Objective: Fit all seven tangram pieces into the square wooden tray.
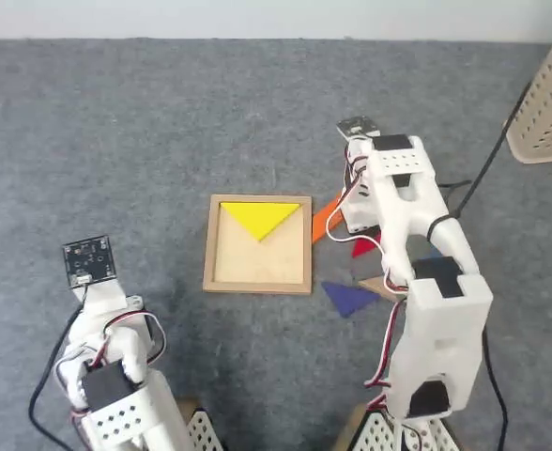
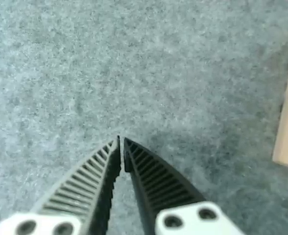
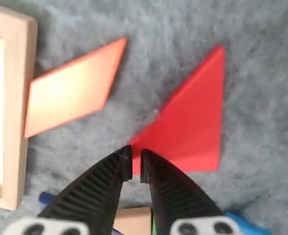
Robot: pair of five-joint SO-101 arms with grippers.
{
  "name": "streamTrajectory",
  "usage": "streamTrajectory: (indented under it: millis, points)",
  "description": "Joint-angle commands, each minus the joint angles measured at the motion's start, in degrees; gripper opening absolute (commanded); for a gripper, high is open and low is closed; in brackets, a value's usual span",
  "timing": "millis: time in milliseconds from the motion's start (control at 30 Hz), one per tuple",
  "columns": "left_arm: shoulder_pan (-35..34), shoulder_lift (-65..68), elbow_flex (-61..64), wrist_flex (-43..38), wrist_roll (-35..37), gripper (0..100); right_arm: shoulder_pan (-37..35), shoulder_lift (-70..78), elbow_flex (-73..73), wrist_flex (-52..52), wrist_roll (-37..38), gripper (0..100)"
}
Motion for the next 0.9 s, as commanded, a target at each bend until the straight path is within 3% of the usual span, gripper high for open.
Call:
streamTrajectory:
  millis: [0,233,400,633,867]
  points:
    - [0.09,-0.18,-0.48,0.18,0.53,1,0.57,-4.0,-1.49,-0.13,0.79,5.8]
    - [0.09,-0.18,-0.48,0.18,0.53,1,0.57,-22.2,10.73,-6.73,-0.09,5.8]
    - [0.09,-0.18,-0.48,0.18,0.53,1,0.75,-29.58,22.68,-17.45,-10.46,6.7]
    - [0.09,-0.18,-0.48,0.18,0.53,1,1.8,-24.57,23.21,-19.3,-21.8,27.3]
    - [0.09,-0.18,-0.48,0.18,0.53,1,2.59,-14.29,14.95,-18.15,-25.23,29.5]
